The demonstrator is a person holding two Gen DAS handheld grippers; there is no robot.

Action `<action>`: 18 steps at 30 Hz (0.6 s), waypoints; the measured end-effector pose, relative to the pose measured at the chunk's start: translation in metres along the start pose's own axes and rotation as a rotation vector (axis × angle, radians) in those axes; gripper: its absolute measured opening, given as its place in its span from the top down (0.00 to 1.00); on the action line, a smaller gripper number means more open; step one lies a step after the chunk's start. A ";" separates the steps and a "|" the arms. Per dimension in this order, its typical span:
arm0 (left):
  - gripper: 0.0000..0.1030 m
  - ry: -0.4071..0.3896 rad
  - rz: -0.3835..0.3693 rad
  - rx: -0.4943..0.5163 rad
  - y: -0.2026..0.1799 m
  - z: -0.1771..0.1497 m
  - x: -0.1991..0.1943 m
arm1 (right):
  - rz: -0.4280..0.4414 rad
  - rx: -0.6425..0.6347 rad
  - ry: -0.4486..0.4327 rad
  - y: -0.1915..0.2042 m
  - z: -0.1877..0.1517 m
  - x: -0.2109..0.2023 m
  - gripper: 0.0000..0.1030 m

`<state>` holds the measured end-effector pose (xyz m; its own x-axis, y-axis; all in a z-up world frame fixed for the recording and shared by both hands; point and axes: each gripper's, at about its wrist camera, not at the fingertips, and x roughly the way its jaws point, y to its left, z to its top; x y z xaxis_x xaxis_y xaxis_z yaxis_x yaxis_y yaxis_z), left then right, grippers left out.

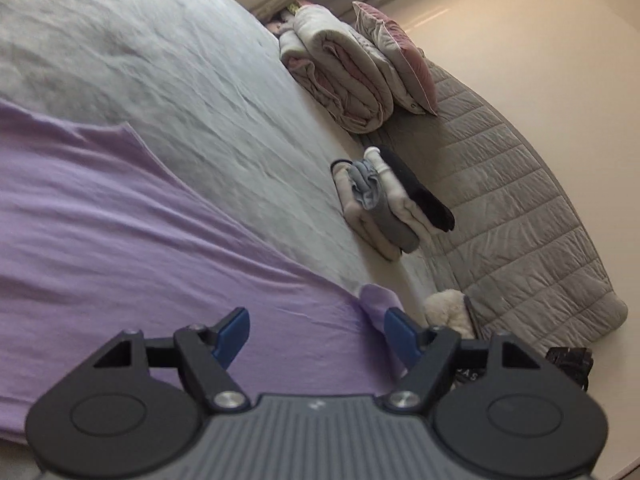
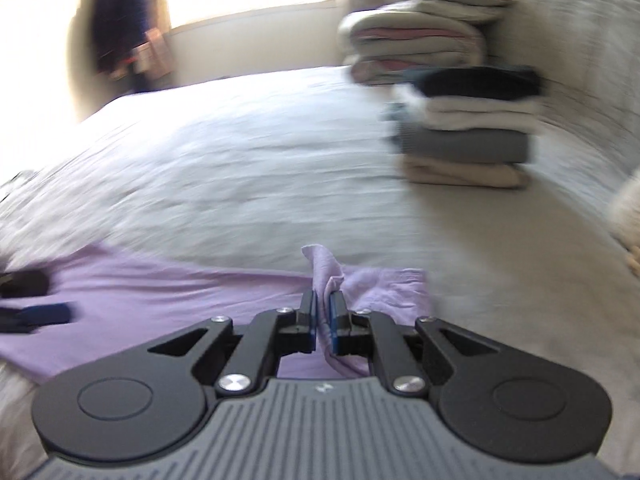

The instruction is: Fold clothes

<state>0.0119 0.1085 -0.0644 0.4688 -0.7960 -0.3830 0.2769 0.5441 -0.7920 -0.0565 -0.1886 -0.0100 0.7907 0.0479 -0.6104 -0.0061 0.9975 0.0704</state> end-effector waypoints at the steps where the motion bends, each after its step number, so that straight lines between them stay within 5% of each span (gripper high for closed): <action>1: 0.27 0.016 -0.011 -0.016 0.001 -0.002 0.006 | 0.028 -0.023 0.011 0.011 -0.001 0.002 0.92; 10: 0.37 0.042 -0.028 -0.120 0.011 -0.009 0.033 | 0.211 -0.157 0.084 0.086 -0.023 0.014 0.92; 18: 0.58 0.028 0.061 -0.088 0.008 -0.009 0.040 | 0.180 -0.302 0.072 0.107 -0.046 0.016 0.91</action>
<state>0.0254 0.0793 -0.0901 0.4582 -0.7698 -0.4443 0.1731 0.5676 -0.8049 -0.0725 -0.0789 -0.0482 0.7156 0.2166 -0.6641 -0.3302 0.9427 -0.0483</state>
